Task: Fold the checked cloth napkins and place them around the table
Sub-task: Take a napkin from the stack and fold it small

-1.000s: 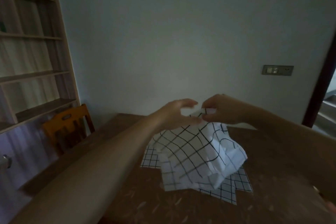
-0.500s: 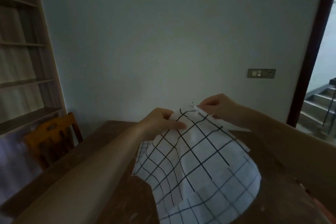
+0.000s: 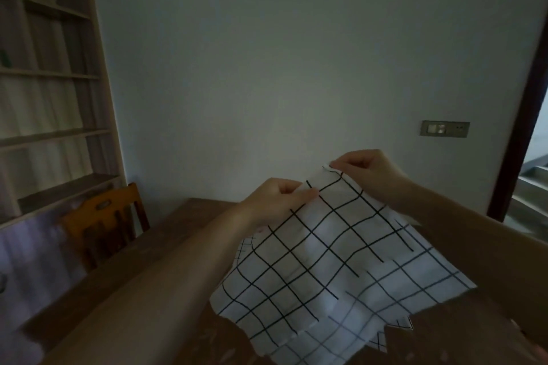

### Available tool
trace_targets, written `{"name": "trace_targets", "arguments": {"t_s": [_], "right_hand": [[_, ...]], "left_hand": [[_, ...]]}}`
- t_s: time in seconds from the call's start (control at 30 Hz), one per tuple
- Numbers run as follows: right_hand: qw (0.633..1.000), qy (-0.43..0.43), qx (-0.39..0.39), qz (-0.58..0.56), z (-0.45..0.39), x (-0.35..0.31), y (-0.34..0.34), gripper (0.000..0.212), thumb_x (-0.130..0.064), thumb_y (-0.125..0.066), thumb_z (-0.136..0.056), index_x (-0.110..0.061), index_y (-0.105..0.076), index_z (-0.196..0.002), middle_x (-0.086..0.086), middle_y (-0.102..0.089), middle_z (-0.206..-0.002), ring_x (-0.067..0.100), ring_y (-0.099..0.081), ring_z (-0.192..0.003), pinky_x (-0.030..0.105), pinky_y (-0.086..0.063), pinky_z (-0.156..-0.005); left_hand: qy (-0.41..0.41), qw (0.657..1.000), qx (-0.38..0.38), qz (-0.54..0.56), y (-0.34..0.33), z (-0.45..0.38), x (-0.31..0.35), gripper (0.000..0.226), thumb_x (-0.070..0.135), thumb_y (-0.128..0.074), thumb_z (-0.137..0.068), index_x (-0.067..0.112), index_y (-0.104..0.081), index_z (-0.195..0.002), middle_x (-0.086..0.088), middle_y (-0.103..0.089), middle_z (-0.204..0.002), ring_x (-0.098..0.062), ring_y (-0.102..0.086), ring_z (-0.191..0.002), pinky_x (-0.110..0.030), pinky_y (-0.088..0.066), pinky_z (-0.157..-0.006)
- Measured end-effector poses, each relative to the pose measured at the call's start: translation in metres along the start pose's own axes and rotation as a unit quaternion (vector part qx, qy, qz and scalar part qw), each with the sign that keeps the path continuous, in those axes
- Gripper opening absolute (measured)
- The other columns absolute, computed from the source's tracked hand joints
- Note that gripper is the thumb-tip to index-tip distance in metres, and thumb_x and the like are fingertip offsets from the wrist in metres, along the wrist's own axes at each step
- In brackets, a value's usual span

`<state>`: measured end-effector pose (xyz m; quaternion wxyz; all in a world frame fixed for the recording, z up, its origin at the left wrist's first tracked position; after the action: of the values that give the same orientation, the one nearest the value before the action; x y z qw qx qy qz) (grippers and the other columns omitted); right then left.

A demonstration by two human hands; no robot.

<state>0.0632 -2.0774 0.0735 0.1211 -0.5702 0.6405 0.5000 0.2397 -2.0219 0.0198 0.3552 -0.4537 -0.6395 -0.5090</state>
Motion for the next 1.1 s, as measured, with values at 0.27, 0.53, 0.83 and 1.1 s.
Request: {"name": "trace_targets", "arguments": {"t_s": [0.27, 0.53, 0.83, 1.1], "right_hand": [[0.994, 0.066, 0.034, 0.083, 0.017, -0.018, 0.002, 0.025, -0.046, -0.071, -0.081, -0.022, -0.064, -0.085, -0.012, -0.069, -0.086, -0.004, -0.064, -0.074, 0.017, -0.049, -0.065], [0.979, 0.091, 0.05, 0.173, 0.012, -0.02, -0.004, 0.016, -0.031, -0.068, -0.088, -0.019, -0.076, -0.093, -0.011, -0.073, -0.096, -0.003, -0.064, -0.088, 0.028, -0.052, -0.091], [0.999, 0.0, 0.038, -0.011, 0.014, -0.018, -0.008, 0.018, -0.032, -0.068, -0.088, -0.016, -0.076, -0.084, 0.0, -0.074, -0.084, 0.009, -0.065, -0.069, 0.018, -0.05, -0.06], [0.994, 0.003, -0.103, 0.024, 0.021, 0.006, -0.006, 0.03, -0.019, -0.076, -0.082, -0.021, -0.065, -0.054, -0.012, -0.048, -0.046, 0.004, -0.038, -0.046, 0.019, -0.032, -0.053]], "left_hand": [[0.005, 0.997, 0.076, -0.027, 0.002, 0.001, 0.0, 0.037, 0.03, -0.076, -0.084, -0.006, -0.07, -0.078, -0.005, -0.056, -0.061, -0.012, -0.052, -0.052, -0.024, -0.042, -0.054], [-0.038, 0.997, 0.051, -0.048, -0.007, 0.011, 0.001, 0.052, 0.029, -0.076, -0.083, -0.014, -0.052, -0.064, -0.011, -0.039, -0.059, -0.022, -0.032, -0.054, -0.025, -0.027, -0.049], [-0.042, 0.997, 0.044, -0.049, -0.004, 0.013, 0.01, 0.022, 0.031, -0.071, -0.089, 0.012, -0.076, -0.079, 0.003, -0.065, -0.067, -0.011, -0.058, -0.061, -0.023, -0.046, -0.06], [-0.031, 0.998, 0.063, 0.007, 0.01, 0.013, 0.005, 0.003, 0.021, -0.075, -0.085, 0.022, -0.074, -0.082, 0.014, -0.072, -0.072, 0.003, -0.067, -0.071, -0.007, -0.046, -0.062]]}}
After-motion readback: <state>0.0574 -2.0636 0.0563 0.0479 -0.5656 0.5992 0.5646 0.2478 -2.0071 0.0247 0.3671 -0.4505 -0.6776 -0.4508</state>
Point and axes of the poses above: each hand's wrist, its own z-axis away from the middle knuckle, its own y-axis out of the back of the hand, x = y × z, the point moved 4 cm from there along -z, towards the middle knuckle
